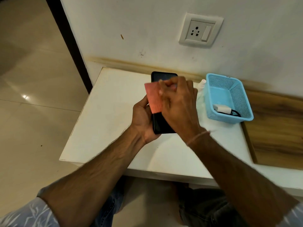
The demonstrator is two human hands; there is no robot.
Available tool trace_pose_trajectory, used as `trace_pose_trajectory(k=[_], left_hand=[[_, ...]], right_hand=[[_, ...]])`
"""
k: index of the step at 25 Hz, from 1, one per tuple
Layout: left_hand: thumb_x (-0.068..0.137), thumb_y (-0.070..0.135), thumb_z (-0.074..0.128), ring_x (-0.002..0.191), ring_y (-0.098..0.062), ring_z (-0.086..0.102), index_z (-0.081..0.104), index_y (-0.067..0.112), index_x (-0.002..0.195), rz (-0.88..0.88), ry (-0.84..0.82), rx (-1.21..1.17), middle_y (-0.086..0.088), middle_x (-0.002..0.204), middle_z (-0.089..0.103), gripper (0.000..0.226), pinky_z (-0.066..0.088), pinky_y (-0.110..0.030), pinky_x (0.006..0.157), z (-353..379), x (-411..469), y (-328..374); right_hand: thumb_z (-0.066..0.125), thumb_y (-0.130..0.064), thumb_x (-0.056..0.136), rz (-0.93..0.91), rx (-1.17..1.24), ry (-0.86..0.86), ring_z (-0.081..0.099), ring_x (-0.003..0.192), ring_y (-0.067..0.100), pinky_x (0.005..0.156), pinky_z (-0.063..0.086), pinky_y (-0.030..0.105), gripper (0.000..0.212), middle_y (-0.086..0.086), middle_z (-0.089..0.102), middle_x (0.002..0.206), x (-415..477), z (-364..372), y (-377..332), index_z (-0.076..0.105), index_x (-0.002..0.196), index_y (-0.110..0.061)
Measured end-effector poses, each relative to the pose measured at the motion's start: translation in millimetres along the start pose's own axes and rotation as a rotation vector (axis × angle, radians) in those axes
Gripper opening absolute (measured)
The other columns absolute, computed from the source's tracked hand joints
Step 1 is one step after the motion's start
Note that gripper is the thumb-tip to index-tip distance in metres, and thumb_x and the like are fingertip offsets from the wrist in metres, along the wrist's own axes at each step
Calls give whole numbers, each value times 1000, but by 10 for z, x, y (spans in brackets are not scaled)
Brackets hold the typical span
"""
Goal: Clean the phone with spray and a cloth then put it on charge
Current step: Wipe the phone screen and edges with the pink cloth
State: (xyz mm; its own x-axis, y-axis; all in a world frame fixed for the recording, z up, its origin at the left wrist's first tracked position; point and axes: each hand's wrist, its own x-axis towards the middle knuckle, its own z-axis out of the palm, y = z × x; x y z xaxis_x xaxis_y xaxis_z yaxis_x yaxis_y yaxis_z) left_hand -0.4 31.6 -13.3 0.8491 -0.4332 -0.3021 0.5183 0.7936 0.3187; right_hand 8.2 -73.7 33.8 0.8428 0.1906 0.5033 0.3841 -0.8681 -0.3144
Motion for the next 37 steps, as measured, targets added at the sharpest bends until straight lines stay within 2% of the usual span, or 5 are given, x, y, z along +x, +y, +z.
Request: trace_pose_trajectory(k=[6,16,22,26,37], left_hand=[[93,52,60,110,-32,67,70,14,122,26,29,-29,-10,125,68,48,52,-46,98,33,-11,21],[94,61,44,108,-33,57,50,7,146,-37,-55,-6,-18,131,59,75,34,-48,111,-1,26,23],[96,56,48,129,-31,51,51,7,143,-30,-40,-34,-16,139,55,69,25,-39,122,24,14,1],[97,54,51,130,-28,58,61,15,137,-8,-55,-49,-8,141,61,57,46,-42,108,30,-10,-42],[96,64,36,97,-31,62,46,6,143,-52,-78,-6,-19,114,65,76,50,-45,91,94,-13,36]], right_hand=[[63,-16,86,-67,-89,127,55,90,31,72,48,44,16,12,62,101,319,166,-182,64,102,-15],[68,-19,83,-64,49,-133,63,108,35,94,50,48,45,17,63,124,-1318,-50,-12,62,125,-5],[36,-30,102,-39,82,-214,15,147,26,120,17,44,53,10,24,157,-646,46,-165,29,149,-7],[25,-28,105,19,-39,-228,-3,149,24,121,4,43,53,8,7,161,56,189,-165,13,152,-10],[48,-22,93,-138,3,-257,27,140,36,111,29,57,55,17,35,150,-882,26,-185,35,142,-1]])
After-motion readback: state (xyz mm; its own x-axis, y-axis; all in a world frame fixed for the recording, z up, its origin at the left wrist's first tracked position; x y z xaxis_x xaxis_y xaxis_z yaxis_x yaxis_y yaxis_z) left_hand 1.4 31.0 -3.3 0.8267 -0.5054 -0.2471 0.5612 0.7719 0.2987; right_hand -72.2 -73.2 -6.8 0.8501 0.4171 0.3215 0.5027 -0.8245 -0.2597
